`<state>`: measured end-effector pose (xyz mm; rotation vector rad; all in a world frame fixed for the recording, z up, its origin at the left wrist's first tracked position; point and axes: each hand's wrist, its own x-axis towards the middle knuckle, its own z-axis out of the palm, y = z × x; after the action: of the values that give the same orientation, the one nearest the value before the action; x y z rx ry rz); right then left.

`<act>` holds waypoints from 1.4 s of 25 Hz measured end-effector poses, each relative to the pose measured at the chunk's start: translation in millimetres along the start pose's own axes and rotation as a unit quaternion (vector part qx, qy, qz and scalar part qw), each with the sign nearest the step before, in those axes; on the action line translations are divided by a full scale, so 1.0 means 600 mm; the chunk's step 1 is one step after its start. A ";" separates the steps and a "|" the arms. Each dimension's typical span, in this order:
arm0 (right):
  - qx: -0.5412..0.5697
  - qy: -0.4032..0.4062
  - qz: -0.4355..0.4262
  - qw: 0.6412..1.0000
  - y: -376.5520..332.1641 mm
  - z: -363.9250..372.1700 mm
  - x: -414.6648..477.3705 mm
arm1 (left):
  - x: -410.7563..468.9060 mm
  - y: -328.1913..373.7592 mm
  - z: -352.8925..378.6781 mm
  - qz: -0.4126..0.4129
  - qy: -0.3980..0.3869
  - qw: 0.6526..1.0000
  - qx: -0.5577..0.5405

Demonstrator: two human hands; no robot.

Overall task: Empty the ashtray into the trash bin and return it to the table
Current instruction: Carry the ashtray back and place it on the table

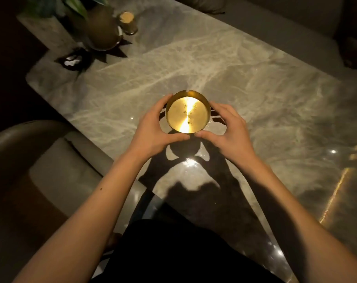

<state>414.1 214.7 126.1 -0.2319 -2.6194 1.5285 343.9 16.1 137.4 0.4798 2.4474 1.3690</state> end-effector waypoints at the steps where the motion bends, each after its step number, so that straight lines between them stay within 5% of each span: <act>1: 0.001 -0.013 -0.003 1.000 -0.011 0.028 0.020 | 0.004 -0.019 -0.027 -0.006 0.013 1.000 0.000; 16: -0.009 -0.156 -0.037 0.987 -0.132 0.459 0.299 | 0.095 -0.345 -0.376 -0.098 0.111 0.989 -0.001; 35: -0.073 -0.262 0.040 0.961 -0.169 0.725 0.537 | 0.232 -0.582 -0.493 -0.166 0.251 0.953 -0.022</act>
<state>18.3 -147.9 3.8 0.0740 -3.1679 1.6009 47.2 -321.4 -26.5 -0.3266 2.7030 1.5290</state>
